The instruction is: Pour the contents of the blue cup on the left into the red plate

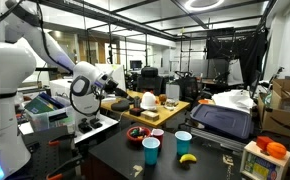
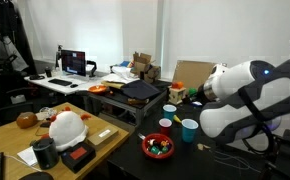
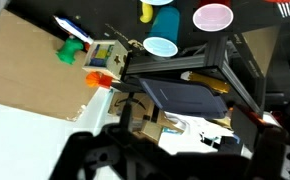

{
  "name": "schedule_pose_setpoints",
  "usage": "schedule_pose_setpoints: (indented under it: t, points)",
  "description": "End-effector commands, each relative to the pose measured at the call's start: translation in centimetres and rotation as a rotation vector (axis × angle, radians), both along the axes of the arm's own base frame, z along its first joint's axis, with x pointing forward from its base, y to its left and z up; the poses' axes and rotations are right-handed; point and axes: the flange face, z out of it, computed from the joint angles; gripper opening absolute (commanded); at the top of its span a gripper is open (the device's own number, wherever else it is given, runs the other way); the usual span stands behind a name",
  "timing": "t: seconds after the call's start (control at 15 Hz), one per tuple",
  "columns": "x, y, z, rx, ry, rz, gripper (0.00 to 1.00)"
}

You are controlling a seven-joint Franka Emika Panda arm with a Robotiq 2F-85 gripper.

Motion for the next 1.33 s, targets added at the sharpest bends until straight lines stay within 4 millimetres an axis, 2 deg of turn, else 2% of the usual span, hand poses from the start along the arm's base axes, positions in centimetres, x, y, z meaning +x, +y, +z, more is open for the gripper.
schedule_pose_setpoints:
  t: [0.0,0.27,0.67,1.27]
  points:
    - [-0.2,0.4,3.4,0.030,0.007,0.043,1.00]
    - [1.6,-0.1,7.0,0.067,0.008,0.066,1.00]
    - [4.1,-2.2,10.2,0.148,0.112,0.042,1.00]
    - [6.2,-1.1,15.5,0.225,0.255,-0.038,1.00]
